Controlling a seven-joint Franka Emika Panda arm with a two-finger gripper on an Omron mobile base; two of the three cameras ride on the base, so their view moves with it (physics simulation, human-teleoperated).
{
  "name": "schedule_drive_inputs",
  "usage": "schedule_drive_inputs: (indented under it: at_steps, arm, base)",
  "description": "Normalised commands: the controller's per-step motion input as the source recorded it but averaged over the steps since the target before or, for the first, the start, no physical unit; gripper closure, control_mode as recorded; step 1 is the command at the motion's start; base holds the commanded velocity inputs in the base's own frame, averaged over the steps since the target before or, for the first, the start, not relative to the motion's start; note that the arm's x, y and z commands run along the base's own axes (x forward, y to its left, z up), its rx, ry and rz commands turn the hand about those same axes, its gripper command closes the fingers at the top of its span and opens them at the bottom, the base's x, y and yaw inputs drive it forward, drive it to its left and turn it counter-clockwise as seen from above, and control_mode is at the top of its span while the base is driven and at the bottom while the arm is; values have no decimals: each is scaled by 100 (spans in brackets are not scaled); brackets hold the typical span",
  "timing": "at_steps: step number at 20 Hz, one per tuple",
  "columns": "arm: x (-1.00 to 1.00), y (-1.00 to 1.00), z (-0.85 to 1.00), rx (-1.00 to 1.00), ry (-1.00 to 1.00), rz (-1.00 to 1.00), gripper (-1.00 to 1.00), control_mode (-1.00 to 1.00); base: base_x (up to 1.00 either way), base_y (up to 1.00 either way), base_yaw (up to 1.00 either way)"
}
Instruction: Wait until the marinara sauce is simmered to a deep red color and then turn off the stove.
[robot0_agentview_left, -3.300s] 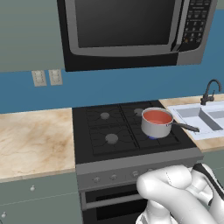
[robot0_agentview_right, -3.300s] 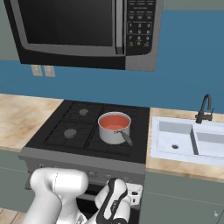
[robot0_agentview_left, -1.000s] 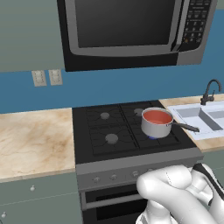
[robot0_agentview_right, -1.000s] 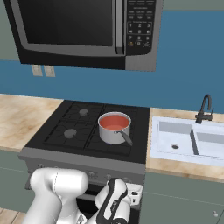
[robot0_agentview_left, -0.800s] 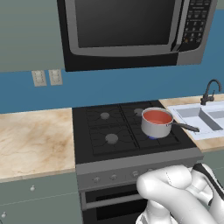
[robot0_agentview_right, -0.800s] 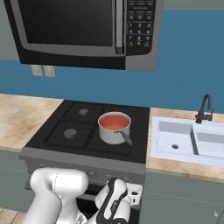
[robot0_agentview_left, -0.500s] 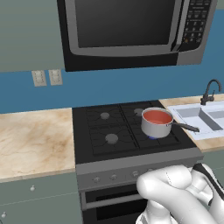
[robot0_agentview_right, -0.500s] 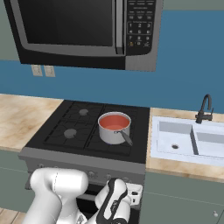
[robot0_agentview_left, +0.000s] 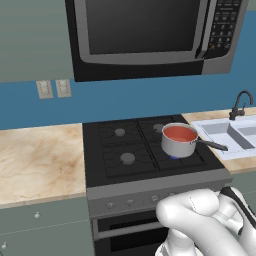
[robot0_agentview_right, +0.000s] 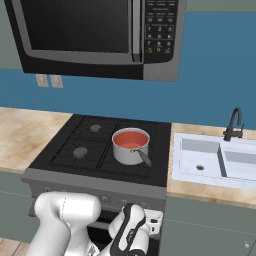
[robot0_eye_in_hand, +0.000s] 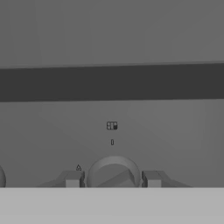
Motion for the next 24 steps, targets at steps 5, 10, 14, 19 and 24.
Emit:
schedule_drive_inputs:
  at_steps: [5,10,14,19,24]
  arm:
    - [0,0,0,0,0,0,100,-100]
    - [0,0,0,0,0,0,100,-100]
    - [0,0,0,0,0,0,100,-100]
    - [0,0,0,0,0,0,100,-100]
    - [0,0,0,0,0,0,100,-100]
  base:
    - [0,0,0]
    - [0,0,0]
    - [0,0,0]
    - [0,0,0]
    - [0,0,0]
